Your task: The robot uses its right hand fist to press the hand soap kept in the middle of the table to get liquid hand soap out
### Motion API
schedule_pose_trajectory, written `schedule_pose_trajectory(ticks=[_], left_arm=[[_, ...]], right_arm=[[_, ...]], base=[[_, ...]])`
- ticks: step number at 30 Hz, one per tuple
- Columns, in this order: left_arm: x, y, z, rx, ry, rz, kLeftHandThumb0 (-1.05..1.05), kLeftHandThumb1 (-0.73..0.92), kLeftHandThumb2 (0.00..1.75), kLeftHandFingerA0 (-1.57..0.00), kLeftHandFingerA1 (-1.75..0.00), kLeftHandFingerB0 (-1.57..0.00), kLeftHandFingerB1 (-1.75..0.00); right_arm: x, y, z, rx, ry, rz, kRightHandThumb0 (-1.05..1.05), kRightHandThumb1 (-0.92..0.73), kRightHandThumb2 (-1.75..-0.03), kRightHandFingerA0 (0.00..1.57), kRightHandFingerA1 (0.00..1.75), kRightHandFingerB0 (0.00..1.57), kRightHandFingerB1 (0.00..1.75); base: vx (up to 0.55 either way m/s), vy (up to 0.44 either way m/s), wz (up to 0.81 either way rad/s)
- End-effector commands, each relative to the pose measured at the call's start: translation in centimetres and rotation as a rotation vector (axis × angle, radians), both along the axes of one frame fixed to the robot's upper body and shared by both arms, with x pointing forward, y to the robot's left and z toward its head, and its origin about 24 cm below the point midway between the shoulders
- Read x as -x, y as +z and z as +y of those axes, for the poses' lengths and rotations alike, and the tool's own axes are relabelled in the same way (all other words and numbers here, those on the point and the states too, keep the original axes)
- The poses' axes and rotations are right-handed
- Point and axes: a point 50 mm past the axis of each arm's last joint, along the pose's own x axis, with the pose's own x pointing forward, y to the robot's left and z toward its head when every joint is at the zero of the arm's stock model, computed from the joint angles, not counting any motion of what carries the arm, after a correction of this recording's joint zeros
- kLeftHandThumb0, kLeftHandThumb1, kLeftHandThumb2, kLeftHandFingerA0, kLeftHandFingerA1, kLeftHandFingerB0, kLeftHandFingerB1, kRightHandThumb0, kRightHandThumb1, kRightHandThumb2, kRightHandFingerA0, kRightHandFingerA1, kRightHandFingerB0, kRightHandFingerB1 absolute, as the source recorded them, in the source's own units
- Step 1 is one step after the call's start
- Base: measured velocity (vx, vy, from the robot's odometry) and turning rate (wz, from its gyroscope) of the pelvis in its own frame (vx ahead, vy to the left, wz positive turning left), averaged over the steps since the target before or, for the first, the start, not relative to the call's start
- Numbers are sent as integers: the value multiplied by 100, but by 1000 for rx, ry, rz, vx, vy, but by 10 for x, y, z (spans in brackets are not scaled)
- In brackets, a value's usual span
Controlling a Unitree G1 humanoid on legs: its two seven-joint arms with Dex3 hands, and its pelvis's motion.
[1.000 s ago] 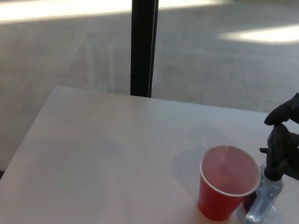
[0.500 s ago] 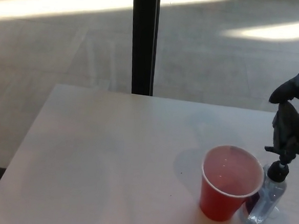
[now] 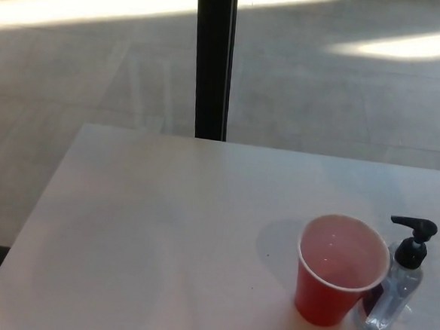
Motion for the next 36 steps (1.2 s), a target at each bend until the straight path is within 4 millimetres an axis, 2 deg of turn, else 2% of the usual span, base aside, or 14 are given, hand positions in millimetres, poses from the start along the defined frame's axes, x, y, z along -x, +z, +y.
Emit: schedule_pose_trajectory(ticks=[1, 2, 5, 6, 10, 12, 13, 17, 18, 26, 27, 28, 32, 36], left_arm=[[7, 7, 11, -37, 4, 16, -26, 43, 95, -69, -85, -44, -72], [7, 7, 11, -38, -2, 12, -26, 43, 96, -68, -84, -45, -73], [6, 9, 13, -45, 3, 10, -28, 42, 97, -69, -86, -48, -75], [6, 9, 13, -47, -7, 14, -27, 43, 97, -68, -85, -47, -74], [4, 10, 13, -50, 6, 14, -25, 43, 95, -67, -84, -46, -74], [5, 10, 13, -53, -2, 23, -26, 44, 95, -66, -83, -47, -74], [6, 10, 13, -54, -6, 25, -27, 43, 95, -65, -83, -46, -73], [10, 8, 13, -39, 12, 14, -25, 43, 96, -64, -84, -44, -73], [8, 8, 12, -35, 23, -4, -25, 43, 97, -68, -86, -45, -74], [6, 9, 12, -43, 9, 1, -26, 43, 96, -68, -85, -46, -74], [7, 9, 13, -39, 13, -1, -25, 43, 96, -66, -85, -43, -73], [5, 10, 13, -40, 10, -2, -25, 43, 96, -67, -85, -44, -73], [5, 10, 14, -40, 15, 10, -25, 44, 94, -66, -83, -45, -72], [4, 9, 13, -40, 11, 7, -23, 43, 95, -66, -83, -44, -73]], right_arm=[[53, 24, -89, -165, -324, -20, -47, -48, -98, 112, 169, 95, 117], [61, 18, -103, -184, -379, -8, -49, -43, -109, 131, 137, 97, 109], [83, -11, -134, -138, -609, 90, -62, -34, -110, 127, 158, 106, 116], [92, -25, -144, -134, -672, 138, -62, -34, -112, 149, 149, 110, 113], [126, -76, -172, -166, -868, 241, -65, -27, -122, 132, 167, 110, 114], [142, -96, -179, -208, -989, 281, -63, -35, -119, 156, 156, 112, 117], [148, -104, -180, -227, -1027, 292, -64, -31, -129, 130, 171, 108, 125], [177, -150, -192, -288, -1216, 380, -60, -25, -155, 136, 169, 102, 131], [183, -164, -193, -290, -1273, 421, -43, -43, -130, 157, 154, 111, 121], [210, -227, -185, -394, -1394, 607, -51, -45, -127, 150, 154, 95, 112], [216, -235, -182, -381, -1390, 680, -47, -39, -125, 106, 170, 78, 114], [218, -238, -181, -378, -1386, 688, -46, -40, -117, 106, 166, 71, 105], [227, -260, -169, -286, -1321, 858, -38, -31, -113, 107, 91, 63, 80], [229, -285, -152, -206, -1234, 997, -37, -26, -110, 99, 95, 73, 91]], base=[[0, 0, 0], [0, 0, 0], [0, 0, 0], [0, 0, 0], [0, 0, 0], [0, 0, 0], [0, 0, 0], [0, 0, 0], [0, 0, 0], [0, 0, 0], [0, 0, 0], [0, 0, 0], [0, 0, 0], [0, 0, 0]])
